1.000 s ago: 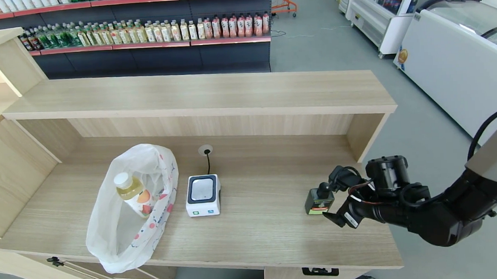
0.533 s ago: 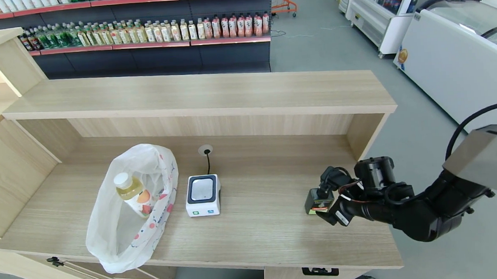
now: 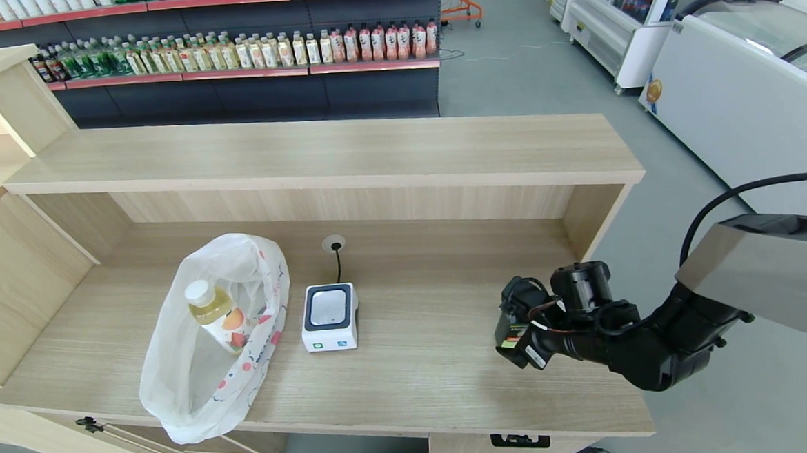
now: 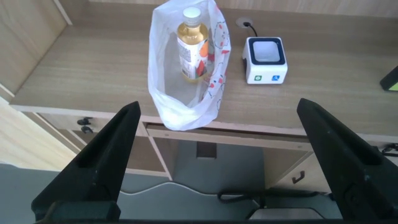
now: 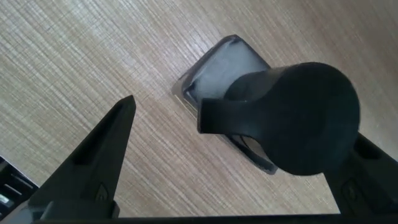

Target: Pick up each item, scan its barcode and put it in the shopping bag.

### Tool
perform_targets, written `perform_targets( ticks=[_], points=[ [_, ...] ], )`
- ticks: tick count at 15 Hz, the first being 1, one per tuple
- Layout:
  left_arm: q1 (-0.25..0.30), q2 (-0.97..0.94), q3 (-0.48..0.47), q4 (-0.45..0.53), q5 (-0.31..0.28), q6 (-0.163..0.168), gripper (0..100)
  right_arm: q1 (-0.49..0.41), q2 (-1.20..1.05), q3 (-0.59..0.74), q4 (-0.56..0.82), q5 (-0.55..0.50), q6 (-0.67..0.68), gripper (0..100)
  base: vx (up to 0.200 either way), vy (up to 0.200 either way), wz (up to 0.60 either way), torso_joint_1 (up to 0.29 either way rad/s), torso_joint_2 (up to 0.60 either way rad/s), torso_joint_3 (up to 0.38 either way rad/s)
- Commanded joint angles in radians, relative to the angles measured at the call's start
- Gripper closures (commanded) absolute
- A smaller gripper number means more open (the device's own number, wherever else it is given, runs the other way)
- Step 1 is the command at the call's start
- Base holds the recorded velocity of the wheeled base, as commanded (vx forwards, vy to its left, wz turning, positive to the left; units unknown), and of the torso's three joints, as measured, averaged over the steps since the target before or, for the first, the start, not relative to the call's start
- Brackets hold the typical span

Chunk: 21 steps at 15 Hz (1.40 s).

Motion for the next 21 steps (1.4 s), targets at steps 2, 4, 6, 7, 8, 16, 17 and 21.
perform_targets(
  ticks=[2, 4, 6, 7, 8, 16, 17, 21],
  points=[
    [0.0, 0.0, 0.0, 0.0, 0.0, 0.0, 0, 0.002, 0.036, -0.028, -0.005, 0.028, 0.012, 100, 0.0, 0.0, 0.0, 0.0, 0.0, 0.0],
    [0.0, 0.0, 0.0, 0.0, 0.0, 0.0, 0, 0.005, 0.041, -0.052, -0.006, 0.033, 0.021, 100, 0.0, 0.0, 0.0, 0.0, 0.0, 0.0],
    [0.0, 0.0, 0.0, 0.0, 0.0, 0.0, 0, 0.002, 0.033, -0.052, -0.008, 0.033, 0.033, 100, 0.0, 0.0, 0.0, 0.0, 0.0, 0.0],
    [0.0, 0.0, 0.0, 0.0, 0.0, 0.0, 0, -0.002, 0.027, -0.043, -0.009, 0.031, 0.033, 100, 0.0, 0.0, 0.0, 0.0, 0.0, 0.0],
    [0.0, 0.0, 0.0, 0.0, 0.0, 0.0, 0, -0.007, 0.01, -0.026, -0.009, 0.03, 0.033, 100, 0.0, 0.0, 0.0, 0.0, 0.0, 0.0],
    [0.0, 0.001, 0.0, 0.0, 0.0, 0.0, 0, -0.212, -0.539, 0.395, -0.087, 0.021, -0.037, 100, 0.0, 0.0, 0.0, 0.0, 0.0, 0.0],
    [0.0, 0.0, 0.0, 0.0, 0.0, 0.0, 0, -0.234, -0.603, 0.406, -0.08, 0.022, -0.149, 100, 0.0, 0.0, 0.0, 0.0, 0.0, 0.0],
    [0.0, 0.0, 0.0, 0.0, 0.0, 0.0, 0, -0.239, -0.685, 0.405, -0.077, 0.401, -0.766, 100, 0.0, 0.0, 0.0, 0.0, 0.0, 0.0]
  ],
)
